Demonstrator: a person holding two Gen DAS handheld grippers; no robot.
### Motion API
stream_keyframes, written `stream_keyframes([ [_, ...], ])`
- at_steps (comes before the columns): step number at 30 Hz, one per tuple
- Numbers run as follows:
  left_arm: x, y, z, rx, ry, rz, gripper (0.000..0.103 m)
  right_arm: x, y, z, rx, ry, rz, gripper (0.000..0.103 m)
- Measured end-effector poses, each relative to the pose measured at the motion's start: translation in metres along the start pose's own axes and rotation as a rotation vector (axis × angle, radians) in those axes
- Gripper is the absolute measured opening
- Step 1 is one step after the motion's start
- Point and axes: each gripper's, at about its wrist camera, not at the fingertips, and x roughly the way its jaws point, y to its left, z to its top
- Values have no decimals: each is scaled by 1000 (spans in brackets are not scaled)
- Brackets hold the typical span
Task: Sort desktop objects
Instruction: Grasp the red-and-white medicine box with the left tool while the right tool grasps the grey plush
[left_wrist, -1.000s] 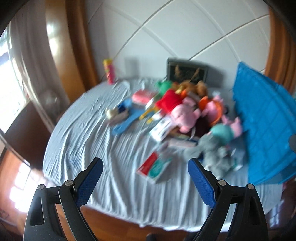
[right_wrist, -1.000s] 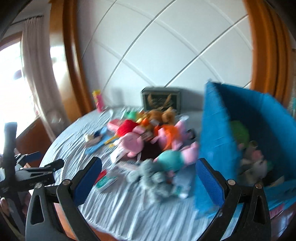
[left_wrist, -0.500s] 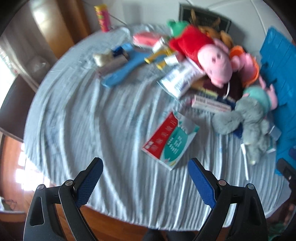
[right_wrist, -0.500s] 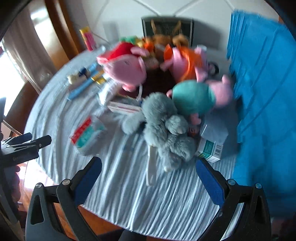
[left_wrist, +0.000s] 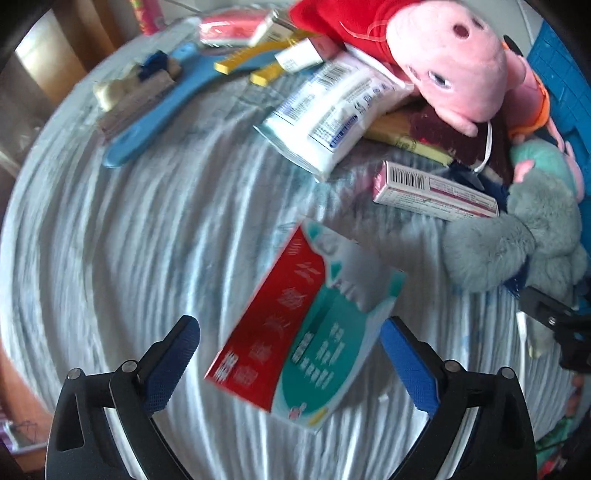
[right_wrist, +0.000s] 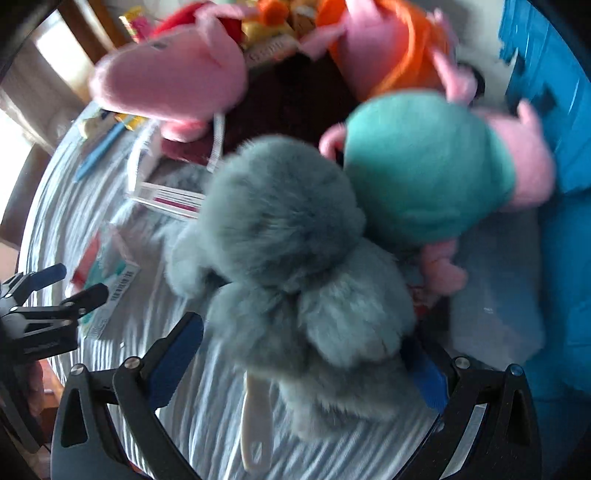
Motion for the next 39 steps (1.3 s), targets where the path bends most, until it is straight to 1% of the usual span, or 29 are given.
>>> stream_keyframes([
  [2, 14, -2, -1, 26, 42, 12, 103, 8, -8, -1, 44, 11, -1, 103],
  [5, 24, -2, -3, 53, 4, -2, 103, 11, -7, -3, 35, 7, -54, 103],
  [7, 31, -4, -5, 67, -5, -6, 103, 14, -2, -2, 17, 11, -101, 103],
  [10, 43, -6, -9, 72, -12, -7, 103, 14, 1, -3, 27, 6, -141, 103],
  [15, 60, -10, -15, 80, -25, -9, 103, 9, -3, -4, 24, 12, -138, 103],
  [16, 64, -11, -16, 85, -28, -11, 103, 8, -5, -4, 23, 24, -137, 103],
  [18, 69, -13, -18, 90, -32, -12, 103, 1, -12, -7, 65, 55, -115, 103],
  [19, 72, -14, -19, 92, -34, -13, 103, -7, -14, -10, 81, 46, -98, 103],
  [22, 80, -16, -22, 95, -40, -15, 103, -57, -10, -21, 55, -84, -53, 103],
  [23, 83, -17, -22, 95, -39, -15, 103, -66, -10, -21, 46, -110, -47, 103],
  [25, 88, -19, -24, 93, -36, -15, 103, -79, -8, -16, 17, -157, -82, 102],
  [26, 91, -20, -24, 92, -36, -15, 103, -81, -8, -13, 2, -171, -94, 97],
  [28, 94, -22, -26, 93, -36, -14, 103, -76, -7, -8, -3, -161, -88, 46],
  [29, 96, -23, -27, 94, -37, -14, 103, -72, -9, -7, 0, -152, -83, 42],
  [32, 104, -26, -30, 97, -39, -14, 103, -62, -11, -10, 11, -125, -76, 42],
  [35, 109, -29, -32, 97, -38, -13, 103, -60, -13, -14, 18, -138, -66, 43],
  [36, 111, -31, -33, 97, -36, -13, 103, -56, -12, -15, 15, -137, -65, 47],
  [37, 111, -32, -33, 98, -36, -13, 103, -50, -10, -17, 14, -134, -65, 56],
  [38, 112, -32, -33, 100, -36, -14, 103, -43, -9, -15, 6, -125, -55, 64],
  [39, 112, -33, -34, 101, -35, -14, 103, -31, -2, -11, -2, -120, -43, 80],
])
